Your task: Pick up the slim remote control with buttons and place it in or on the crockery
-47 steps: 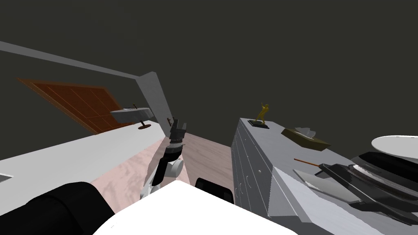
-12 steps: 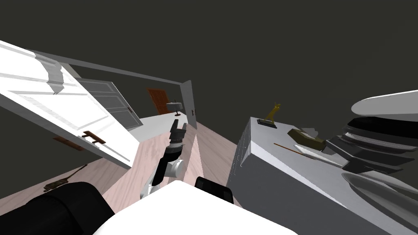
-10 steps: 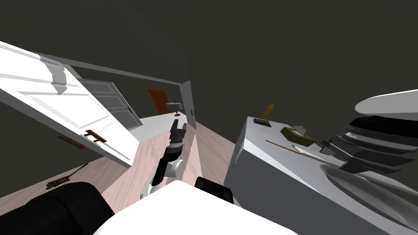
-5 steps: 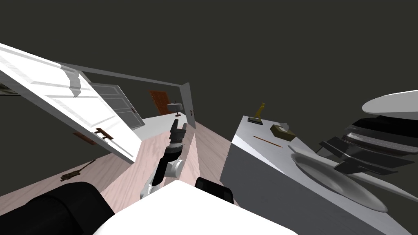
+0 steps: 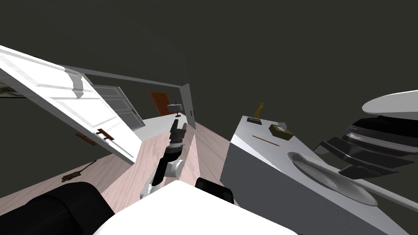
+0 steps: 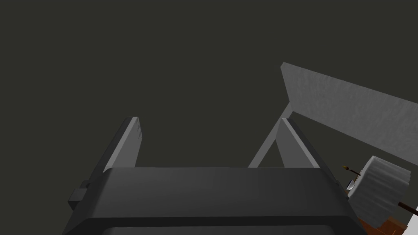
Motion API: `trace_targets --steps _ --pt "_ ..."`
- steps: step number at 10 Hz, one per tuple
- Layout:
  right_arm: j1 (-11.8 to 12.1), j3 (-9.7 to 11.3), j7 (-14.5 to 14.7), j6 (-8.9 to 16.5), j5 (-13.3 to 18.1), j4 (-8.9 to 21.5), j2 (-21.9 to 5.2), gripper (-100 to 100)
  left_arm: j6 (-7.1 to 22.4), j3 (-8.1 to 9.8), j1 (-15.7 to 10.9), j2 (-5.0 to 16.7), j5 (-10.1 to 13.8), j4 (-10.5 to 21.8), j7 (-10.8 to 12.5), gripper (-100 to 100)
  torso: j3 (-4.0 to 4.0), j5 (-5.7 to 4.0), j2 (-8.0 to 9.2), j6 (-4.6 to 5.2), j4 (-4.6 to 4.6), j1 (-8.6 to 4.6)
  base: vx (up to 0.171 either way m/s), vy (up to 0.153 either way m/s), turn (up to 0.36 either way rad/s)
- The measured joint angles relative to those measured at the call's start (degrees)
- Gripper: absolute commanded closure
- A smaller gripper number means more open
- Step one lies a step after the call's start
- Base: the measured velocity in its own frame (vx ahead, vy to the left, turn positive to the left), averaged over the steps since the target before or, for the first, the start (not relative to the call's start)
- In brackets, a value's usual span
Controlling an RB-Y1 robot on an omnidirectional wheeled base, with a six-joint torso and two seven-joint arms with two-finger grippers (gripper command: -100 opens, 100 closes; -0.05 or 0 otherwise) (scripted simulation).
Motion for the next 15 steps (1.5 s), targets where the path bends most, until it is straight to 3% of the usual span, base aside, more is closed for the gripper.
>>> trace_targets --steps 1,9,10,15 --pt "0.0 0.0 0.0 0.0 0.0 0.0 0.0 -100 0.0 0.00 0.0 0.0 0.0 0.0 0.0 0 0.00 0.00 0.00 0.00 0.00 0.00 0.006 -0.001 0.004" --pt "-4.9 1.2 0.6 -8.3 -0.8 4.5 -2.3 -100 0.0 0.00 0.0 0.0 0.0 0.0 0.0 0 0.00 0.01 0.00 0.00 0.00 0.03 0.000 0.000 0.000" --pt "-5.0 1.1 0.6 -8.6 -0.9 4.6 -2.3 0 0.0 0.00 0.0 0.0 0.0 0.0 0.0 0 0.00 0.00 0.00 0.00 0.00 0.02 0.000 0.000 0.000" --pt "-4.9 1.1 0.6 -8.5 -0.9 4.6 -2.3 0 0.0 0.00 0.0 0.0 0.0 0.0 0.0 0 -0.01 0.00 -0.01 0.00 -0.01 0.00 0.000 0.000 0.000"
